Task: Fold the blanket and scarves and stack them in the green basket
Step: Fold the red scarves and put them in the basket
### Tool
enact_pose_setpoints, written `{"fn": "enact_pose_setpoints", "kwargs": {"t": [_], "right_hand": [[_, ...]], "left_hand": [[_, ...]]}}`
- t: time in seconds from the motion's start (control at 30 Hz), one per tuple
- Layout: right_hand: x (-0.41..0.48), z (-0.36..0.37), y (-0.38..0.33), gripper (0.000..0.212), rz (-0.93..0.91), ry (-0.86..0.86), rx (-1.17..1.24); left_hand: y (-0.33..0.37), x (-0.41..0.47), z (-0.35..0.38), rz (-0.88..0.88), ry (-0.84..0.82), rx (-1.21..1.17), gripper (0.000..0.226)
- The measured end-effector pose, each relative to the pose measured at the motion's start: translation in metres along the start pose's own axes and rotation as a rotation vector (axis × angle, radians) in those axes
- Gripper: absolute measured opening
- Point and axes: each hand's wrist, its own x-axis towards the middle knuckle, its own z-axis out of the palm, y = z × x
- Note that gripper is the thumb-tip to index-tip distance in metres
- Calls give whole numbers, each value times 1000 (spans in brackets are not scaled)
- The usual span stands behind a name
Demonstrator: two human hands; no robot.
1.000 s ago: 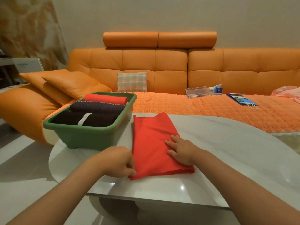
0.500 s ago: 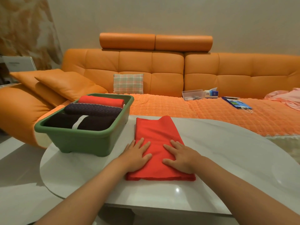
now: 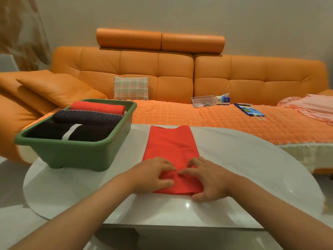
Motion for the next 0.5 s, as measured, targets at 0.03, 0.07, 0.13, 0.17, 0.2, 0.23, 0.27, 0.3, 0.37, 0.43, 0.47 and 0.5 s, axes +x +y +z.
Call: {"fn": "enact_pose_setpoints", "kwargs": {"t": [0.03, 0.07, 0.13, 0.17, 0.2, 0.23, 0.27, 0.3, 0.37, 0.43, 0.47, 0.5], "right_hand": [[-3, 0, 2, 77, 10, 3, 1], [-5, 1, 5, 73, 21, 14, -8], [-9, 4, 11, 63, 31, 35, -43], [-9, 7, 12, 56, 29, 58, -57], [-8, 11, 13, 48, 28, 92, -62], [-7, 14, 14, 39, 38, 140, -47], [-7, 15, 14, 29, 68, 190, 0], [-6, 14, 14, 20, 114, 230, 84], [-5, 8, 17, 13, 229, 283, 332], [-5, 1, 23, 14, 341, 323, 559], [-5, -1, 26, 19, 391, 340, 633], [-4, -3, 29, 25, 441, 357, 696]], "left_hand": [[1, -5, 2, 1, -84, 31, 67], [0, -10, 4, -3, -147, 73, 76], [-4, -17, 9, -28, -174, 59, 84], [-5, -19, 9, -52, -152, 7, 83], [-7, -21, 10, -69, -112, -43, 80], [-9, -22, 10, -77, -73, -72, 77], [-11, -24, 9, -76, -48, -75, 74], [-12, -25, 6, -63, -42, -66, 75], [-14, -31, 0, -30, -97, -42, 88], [-14, -34, -4, -42, -128, -59, 99], [-13, -33, -5, -49, -99, -101, 94], [-12, -30, -4, -48, -33, -161, 83]]}}
